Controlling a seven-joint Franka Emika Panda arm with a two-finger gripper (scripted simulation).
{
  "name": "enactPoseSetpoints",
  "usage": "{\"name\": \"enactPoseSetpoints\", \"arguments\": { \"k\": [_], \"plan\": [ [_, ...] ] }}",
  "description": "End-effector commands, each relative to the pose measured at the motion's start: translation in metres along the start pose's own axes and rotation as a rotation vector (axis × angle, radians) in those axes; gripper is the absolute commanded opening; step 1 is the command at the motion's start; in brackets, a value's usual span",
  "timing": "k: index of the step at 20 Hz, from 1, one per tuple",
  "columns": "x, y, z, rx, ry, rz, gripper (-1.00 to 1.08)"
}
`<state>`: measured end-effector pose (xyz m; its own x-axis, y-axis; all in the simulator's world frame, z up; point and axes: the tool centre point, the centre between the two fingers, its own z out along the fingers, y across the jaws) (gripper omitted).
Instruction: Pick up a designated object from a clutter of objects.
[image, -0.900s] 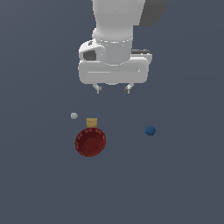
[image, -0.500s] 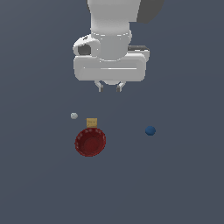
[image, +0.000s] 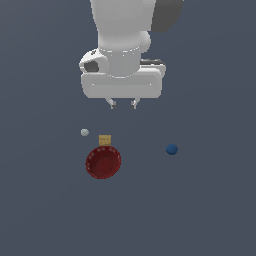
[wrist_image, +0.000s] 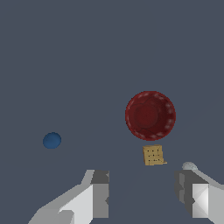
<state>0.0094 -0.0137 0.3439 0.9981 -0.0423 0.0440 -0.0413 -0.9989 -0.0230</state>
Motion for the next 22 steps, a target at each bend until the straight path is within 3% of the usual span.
{"name": "enactPoseSetpoints", "arguments": {
  "k": [1, 9, 22],
  "plan": [
    [0.001, 0.005, 0.011, 0.022, -0.016, 0.028, 0.28],
    [0.006, 0.033, 0.068, 0.140, -0.093, 0.184, 0.28],
    [-0.003, 0.103, 0.194, 0.377, -0.223, 0.583, 0.28]
  ]
}}
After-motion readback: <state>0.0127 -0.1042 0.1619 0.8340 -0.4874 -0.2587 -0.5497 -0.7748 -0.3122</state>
